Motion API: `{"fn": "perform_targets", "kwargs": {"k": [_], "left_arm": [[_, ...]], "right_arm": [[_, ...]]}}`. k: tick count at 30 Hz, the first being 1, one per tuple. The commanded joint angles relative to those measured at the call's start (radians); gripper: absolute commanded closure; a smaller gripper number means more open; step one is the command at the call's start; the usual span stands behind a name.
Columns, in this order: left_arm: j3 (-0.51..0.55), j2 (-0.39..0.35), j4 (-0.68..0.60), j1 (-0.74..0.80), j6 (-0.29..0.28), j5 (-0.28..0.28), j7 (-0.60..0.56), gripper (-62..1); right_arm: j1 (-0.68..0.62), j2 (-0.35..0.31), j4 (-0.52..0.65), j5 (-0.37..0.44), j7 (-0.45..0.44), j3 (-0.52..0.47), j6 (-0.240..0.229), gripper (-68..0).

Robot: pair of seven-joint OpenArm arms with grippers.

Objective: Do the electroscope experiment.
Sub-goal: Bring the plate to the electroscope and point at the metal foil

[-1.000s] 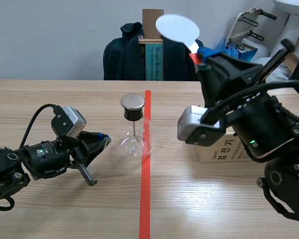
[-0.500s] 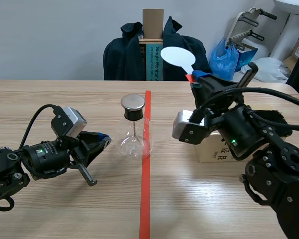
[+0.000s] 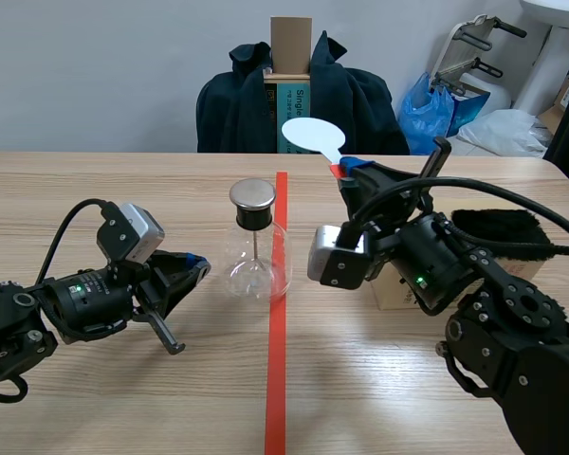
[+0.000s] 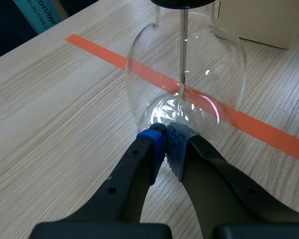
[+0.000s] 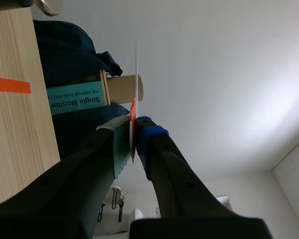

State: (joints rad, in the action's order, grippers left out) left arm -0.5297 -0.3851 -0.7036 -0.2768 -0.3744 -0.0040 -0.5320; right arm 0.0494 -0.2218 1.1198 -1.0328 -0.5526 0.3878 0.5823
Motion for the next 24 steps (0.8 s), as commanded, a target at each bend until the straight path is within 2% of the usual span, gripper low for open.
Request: {"fn": "perform_targets", "kwargs": {"k": [1,4,10,24], "left_arm": [[0.012,0.0,-0.015,-0.003,0.001,-0.01,-0.018,-3.1],[0.012,0.0,-0.015,-0.003,0.018,-0.01,-0.018,-3.1],[0.012,0.0,-0.015,-0.003,0.025,-0.01,-0.018,-3.1],[0.012,0.0,-0.015,-0.003,0.025,-0.01,-0.018,-3.1]], "right_arm": [[0.019,0.001,0.008,-0.002,0.0,0.001,-0.008,-0.6],[0.018,0.0,0.008,-0.011,0.0,0.001,-0.046,-0.6],[0.017,0.0,0.008,-0.011,-0.003,0.0,-0.061,-0.6],[0.016,-0.003,0.008,-0.03,-0.224,0.0,-0.061,-0.6]]}}
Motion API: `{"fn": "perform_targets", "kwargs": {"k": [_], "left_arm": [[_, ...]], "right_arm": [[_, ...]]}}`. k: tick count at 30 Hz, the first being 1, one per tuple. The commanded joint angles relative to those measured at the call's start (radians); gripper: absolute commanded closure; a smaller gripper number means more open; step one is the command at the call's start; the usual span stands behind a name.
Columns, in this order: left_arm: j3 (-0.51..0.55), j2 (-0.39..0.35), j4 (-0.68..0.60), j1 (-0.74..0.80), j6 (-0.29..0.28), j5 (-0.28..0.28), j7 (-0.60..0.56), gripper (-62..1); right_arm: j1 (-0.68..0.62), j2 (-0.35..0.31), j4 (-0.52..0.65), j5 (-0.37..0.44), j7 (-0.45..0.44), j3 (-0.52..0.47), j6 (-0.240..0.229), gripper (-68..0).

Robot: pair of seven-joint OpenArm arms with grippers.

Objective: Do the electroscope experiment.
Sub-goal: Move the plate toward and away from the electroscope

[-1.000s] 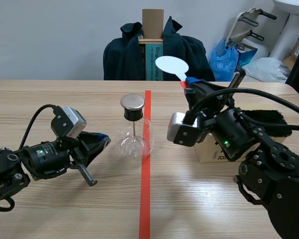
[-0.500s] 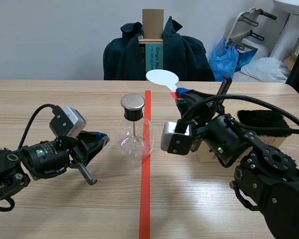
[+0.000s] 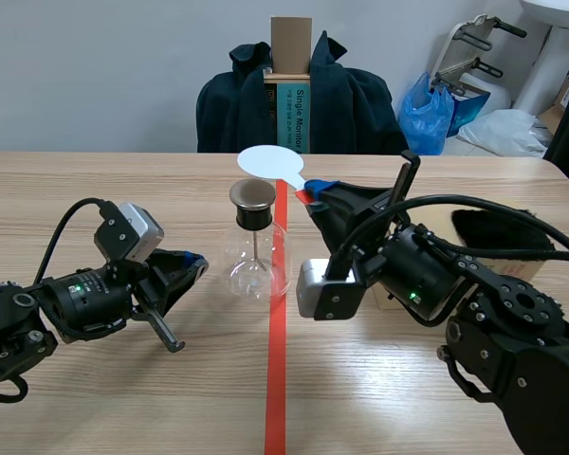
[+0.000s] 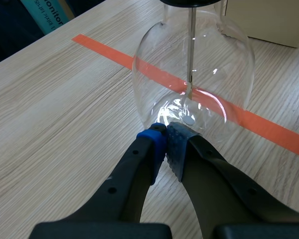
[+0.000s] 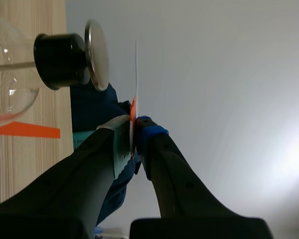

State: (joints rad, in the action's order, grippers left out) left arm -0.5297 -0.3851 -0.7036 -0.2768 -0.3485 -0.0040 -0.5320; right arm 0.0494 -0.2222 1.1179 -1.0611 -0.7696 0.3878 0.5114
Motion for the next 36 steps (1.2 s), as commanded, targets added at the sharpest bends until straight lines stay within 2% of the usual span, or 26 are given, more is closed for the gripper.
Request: {"fn": "perform_targets", "kwargs": {"k": [1,11,22,28,36], "left_arm": [[0.012,0.0,-0.015,-0.003,-0.001,-0.01,-0.018,-3.1],[0.012,0.0,-0.015,-0.003,-0.001,-0.01,-0.018,-3.1],[0.012,0.0,-0.015,-0.003,-0.001,-0.01,-0.018,-3.1],[0.012,0.0,-0.015,-0.003,-0.001,-0.01,-0.018,-3.1],[0.012,0.0,-0.015,-0.003,-0.001,-0.01,-0.018,-3.1]], "right_arm": [[0.014,-0.002,0.01,-0.008,-0.014,0.0,0.01,-0.6],[0.011,-0.002,0.01,-0.015,-0.087,0.0,0.011,-0.6],[0.009,-0.002,0.01,-0.032,-0.088,0.0,0.01,-0.6],[-0.011,-0.002,0.01,-0.032,-0.02,0.0,0.011,-0.6],[-0.011,-0.002,0.01,-0.031,0.148,0.0,0.012,-0.6]]}}
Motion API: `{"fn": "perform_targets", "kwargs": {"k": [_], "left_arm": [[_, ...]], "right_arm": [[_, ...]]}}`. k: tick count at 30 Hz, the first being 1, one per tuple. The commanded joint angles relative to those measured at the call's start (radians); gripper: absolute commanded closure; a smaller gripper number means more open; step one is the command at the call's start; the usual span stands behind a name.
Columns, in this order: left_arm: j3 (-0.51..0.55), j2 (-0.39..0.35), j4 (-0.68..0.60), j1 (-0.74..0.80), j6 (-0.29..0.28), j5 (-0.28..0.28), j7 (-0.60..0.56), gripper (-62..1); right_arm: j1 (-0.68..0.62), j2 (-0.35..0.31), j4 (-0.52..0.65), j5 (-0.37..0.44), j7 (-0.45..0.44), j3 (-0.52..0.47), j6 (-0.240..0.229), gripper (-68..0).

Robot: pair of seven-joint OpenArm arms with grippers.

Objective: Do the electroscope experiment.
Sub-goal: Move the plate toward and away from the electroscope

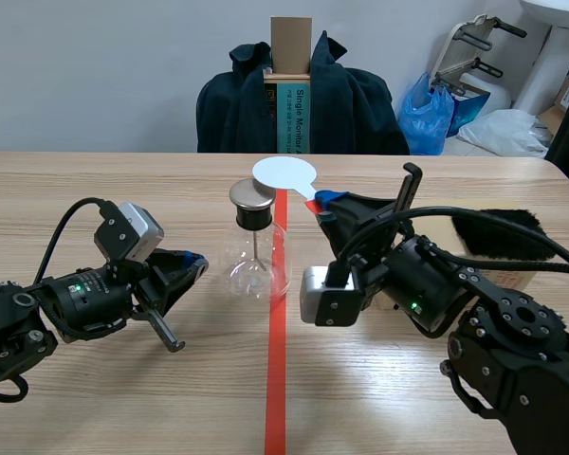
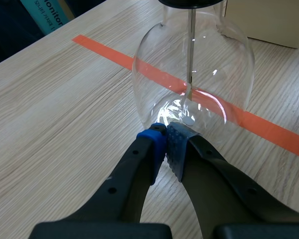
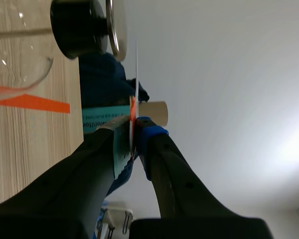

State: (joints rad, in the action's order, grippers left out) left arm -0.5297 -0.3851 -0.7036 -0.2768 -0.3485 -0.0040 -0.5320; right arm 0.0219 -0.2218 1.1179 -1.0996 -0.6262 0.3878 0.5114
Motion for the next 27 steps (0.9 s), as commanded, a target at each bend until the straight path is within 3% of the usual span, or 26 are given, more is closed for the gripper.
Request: {"fn": "perform_targets", "kwargs": {"k": [1,9,16,27], "left_arm": [[0.012,0.0,-0.015,-0.003,-0.001,-0.01,-0.018,-3.1],[0.012,0.0,-0.015,-0.003,-0.001,-0.01,-0.018,-3.1],[0.012,0.0,-0.015,-0.003,-0.001,-0.01,-0.018,-3.1],[0.012,0.0,-0.015,-0.003,-0.001,-0.01,-0.018,-3.1]], "right_arm": [[0.016,-0.002,0.01,0.007,0.021,0.0,0.012,-0.6],[0.016,-0.002,0.01,0.008,0.147,0.0,0.012,-0.6],[0.016,-0.002,0.01,0.008,0.175,0.0,0.012,-0.6],[0.017,-0.002,0.01,0.007,-0.01,0.0,0.018,-0.6]]}}
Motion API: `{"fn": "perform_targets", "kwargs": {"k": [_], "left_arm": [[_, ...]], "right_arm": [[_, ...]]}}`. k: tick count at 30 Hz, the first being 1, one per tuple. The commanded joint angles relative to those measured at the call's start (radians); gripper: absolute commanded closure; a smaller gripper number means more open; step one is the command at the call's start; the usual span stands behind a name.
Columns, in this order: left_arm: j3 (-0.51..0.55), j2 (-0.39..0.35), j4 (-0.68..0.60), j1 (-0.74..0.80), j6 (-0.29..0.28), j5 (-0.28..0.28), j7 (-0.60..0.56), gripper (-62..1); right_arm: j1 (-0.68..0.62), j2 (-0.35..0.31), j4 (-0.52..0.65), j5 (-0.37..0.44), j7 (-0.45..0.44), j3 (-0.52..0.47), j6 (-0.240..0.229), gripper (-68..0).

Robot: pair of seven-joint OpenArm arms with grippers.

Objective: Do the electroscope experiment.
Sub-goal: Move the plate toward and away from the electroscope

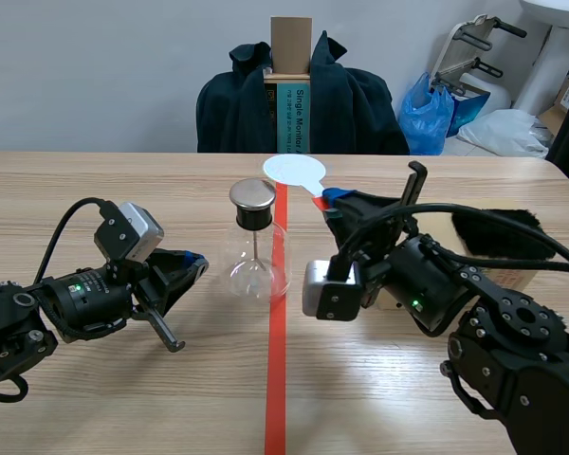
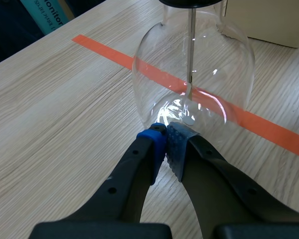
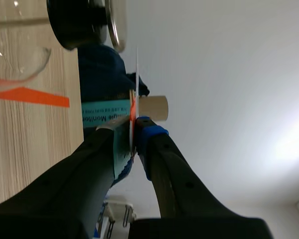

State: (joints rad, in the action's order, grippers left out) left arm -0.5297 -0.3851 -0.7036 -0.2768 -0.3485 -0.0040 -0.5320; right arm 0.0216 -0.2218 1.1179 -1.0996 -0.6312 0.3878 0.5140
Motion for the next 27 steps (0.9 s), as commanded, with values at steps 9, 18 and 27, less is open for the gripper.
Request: {"fn": "perform_targets", "kwargs": {"k": [9,18,27], "left_arm": [[0.012,0.0,-0.015,-0.003,-0.001,-0.01,-0.018,-3.1],[0.012,0.0,-0.015,-0.003,-0.001,-0.01,-0.018,-3.1],[0.012,0.0,-0.015,-0.003,-0.001,-0.01,-0.018,-3.1]], "right_arm": [[0.018,-0.002,0.01,0.006,-0.162,0.0,0.016,-0.6],[0.017,-0.002,0.01,0.006,-0.217,0.0,0.016,-0.6],[0.017,-0.002,0.01,0.006,-0.222,0.0,0.016,-0.6]]}}
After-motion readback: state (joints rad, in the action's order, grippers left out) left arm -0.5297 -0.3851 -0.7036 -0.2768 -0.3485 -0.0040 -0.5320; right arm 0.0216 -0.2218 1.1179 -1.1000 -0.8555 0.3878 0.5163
